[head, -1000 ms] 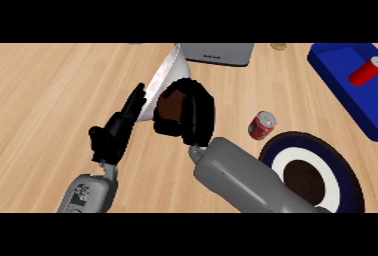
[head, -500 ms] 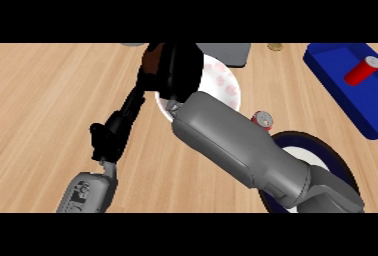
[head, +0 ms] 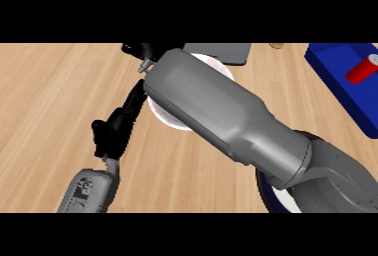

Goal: Pick the cupcake from the plate and place it in the bowl

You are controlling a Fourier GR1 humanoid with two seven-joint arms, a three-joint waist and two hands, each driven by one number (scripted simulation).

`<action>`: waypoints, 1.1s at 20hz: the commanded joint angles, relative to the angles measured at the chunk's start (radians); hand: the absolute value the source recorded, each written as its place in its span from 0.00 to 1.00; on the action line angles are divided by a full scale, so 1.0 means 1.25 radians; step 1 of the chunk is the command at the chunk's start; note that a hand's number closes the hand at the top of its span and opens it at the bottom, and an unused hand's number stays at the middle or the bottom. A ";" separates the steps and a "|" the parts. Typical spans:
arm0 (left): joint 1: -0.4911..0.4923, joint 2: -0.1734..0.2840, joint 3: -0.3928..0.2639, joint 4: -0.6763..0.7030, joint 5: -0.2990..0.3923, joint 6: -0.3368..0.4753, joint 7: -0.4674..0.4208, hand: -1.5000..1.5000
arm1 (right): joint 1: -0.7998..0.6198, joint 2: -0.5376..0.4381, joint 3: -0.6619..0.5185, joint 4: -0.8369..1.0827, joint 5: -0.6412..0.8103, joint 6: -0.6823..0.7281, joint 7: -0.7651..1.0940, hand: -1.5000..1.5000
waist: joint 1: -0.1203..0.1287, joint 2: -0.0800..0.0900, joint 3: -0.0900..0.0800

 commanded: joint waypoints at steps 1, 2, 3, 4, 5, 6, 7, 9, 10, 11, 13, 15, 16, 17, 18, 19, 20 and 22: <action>0.004 -0.010 0.000 0.013 -0.011 0.021 -0.019 0.50 | -0.080 0.005 0.017 0.064 0.006 0.083 0.212 1.00 | -0.015 0.001 0.001; 0.000 -0.010 -0.002 0.007 -0.004 0.009 -0.004 0.50 | -0.071 0.005 0.033 0.075 0.002 0.095 0.223 1.00 | -0.007 0.003 0.000; -0.009 0.007 0.006 -0.001 -0.003 0.003 0.011 0.50 | -0.066 0.005 0.048 0.095 0.007 0.100 0.223 1.00 | -0.004 0.006 0.001; 0.013 -0.003 -0.006 0.006 -0.003 -0.001 -0.007 0.50 | -0.075 0.005 0.054 0.110 -0.002 0.154 0.224 1.00 | -0.008 0.004 0.001; 0.003 0.011 0.007 -0.012 0.003 -0.004 0.009 0.50 | -0.072 0.005 0.063 0.134 0.003 0.161 0.224 1.00 | -0.011 0.005 0.002; 0.004 0.017 0.020 -0.006 0.007 -0.002 -0.006 0.50 | -0.062 0.005 0.069 0.126 -0.009 0.157 0.225 1.00 | -0.015 0.008 0.002; 0.015 0.023 0.018 -0.016 0.009 -0.011 -0.007 0.50 | -0.044 0.005 0.078 0.128 -0.013 0.151 0.225 1.00 | -0.014 0.009 0.003; -0.007 0.002 0.017 -0.013 0.007 0.010 0.014 0.50 | -0.043 0.005 0.085 0.154 -0.011 0.151 0.225 1.00 | -0.024 0.008 0.004; 0.008 0.005 0.009 -0.010 -0.011 0.018 -0.001 0.50 | -0.018 0.005 0.088 0.152 -0.015 0.134 0.225 1.00 | -0.029 0.008 0.004; 0.005 0.014 0.025 0.000 0.002 0.007 -0.014 0.50 | -0.037 0.005 0.081 0.157 -0.025 0.154 0.225 1.00 | -0.029 0.008 0.004; 0.007 0.035 0.047 0.003 0.021 -0.011 -0.008 0.50 | 0.000 0.005 0.096 0.160 -0.018 0.124 0.225 1.00 | -0.037 0.008 0.004; 0.039 0.031 0.038 -0.008 0.017 -0.010 -0.035 0.50 | 0.023 0.005 0.105 0.171 -0.015 0.118 0.225 1.00 | -0.039 0.007 0.005; 0.026 0.014 0.027 -0.004 0.005 0.008 -0.015 0.50 | 0.056 0.005 0.127 0.165 -0.007 0.110 0.225 1.00 | -0.048 0.008 0.005; 0.047 0.024 0.036 -0.012 0.014 -0.001 -0.032 0.50 | 0.080 0.005 0.134 0.176 0.002 0.089 0.225 1.00 | -0.044 0.007 0.005; 0.064 0.036 0.037 -0.028 0.015 -0.008 -0.034 0.50 | 0.074 0.004 0.113 0.158 -0.013 0.096 0.225 1.00 | -0.057 0.002 0.006; 0.026 0.017 0.032 -0.019 0.014 0.003 -0.009 0.50 | 0.102 0.004 0.128 0.169 -0.006 0.069 0.225 1.00 | -0.047 0.008 0.006; 0.029 0.018 0.033 -0.016 0.005 0.011 -0.017 0.50 | 0.109 0.004 0.124 0.171 -0.009 0.073 0.225 1.00 | -0.054 0.008 0.006; 0.040 0.011 0.031 -0.039 0.013 0.013 -0.006 0.50 | 0.143 0.004 0.127 0.157 -0.021 0.084 0.225 1.00 | -0.054 0.005 0.007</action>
